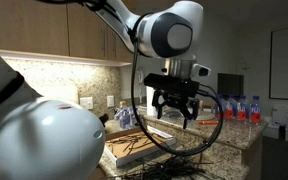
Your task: Remove some zip-ties from the box and place them on the counter
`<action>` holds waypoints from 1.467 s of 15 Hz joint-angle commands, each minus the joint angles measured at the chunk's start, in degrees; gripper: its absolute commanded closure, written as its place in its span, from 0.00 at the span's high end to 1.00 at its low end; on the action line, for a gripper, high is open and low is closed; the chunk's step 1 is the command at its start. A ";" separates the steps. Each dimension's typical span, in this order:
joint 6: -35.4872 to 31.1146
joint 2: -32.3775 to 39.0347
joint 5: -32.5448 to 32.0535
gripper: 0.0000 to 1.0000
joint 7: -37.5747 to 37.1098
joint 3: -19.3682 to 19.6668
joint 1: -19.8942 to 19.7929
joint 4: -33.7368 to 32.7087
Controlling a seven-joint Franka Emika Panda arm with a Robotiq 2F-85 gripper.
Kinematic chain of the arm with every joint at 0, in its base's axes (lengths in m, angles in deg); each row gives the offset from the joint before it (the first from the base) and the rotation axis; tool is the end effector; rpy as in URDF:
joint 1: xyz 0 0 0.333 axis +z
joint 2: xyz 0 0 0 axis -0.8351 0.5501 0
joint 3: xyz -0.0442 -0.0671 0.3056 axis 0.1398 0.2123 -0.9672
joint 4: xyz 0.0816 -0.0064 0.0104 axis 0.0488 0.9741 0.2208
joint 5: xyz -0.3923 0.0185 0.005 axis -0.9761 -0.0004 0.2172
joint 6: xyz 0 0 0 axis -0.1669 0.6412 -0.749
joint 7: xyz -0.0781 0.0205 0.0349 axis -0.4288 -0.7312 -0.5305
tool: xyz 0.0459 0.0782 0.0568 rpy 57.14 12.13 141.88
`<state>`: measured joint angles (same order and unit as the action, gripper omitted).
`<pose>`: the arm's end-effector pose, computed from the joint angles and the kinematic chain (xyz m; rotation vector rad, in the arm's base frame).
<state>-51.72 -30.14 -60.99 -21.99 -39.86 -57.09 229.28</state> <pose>0.3090 -0.1071 0.4252 -2.8958 -0.0747 -0.3030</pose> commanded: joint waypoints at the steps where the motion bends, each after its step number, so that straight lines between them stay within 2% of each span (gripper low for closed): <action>1: 0.23 0.33 1.17 1.00 0.88 -1.27 -1.26 -0.09; 10: 0.23 0.34 1.17 1.00 0.88 -1.27 -1.26 -0.09; 13: -0.43 0.73 2.70 1.00 0.05 -2.86 0.84 -0.15; 17: -3.43 2.18 7.27 1.00 -2.64 -8.36 5.88 -0.20; 22: -13.79 9.14 13.43 1.00 -9.71 -18.87 14.68 -0.13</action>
<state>-58.83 -26.41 -51.46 -27.70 -53.39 -46.55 229.26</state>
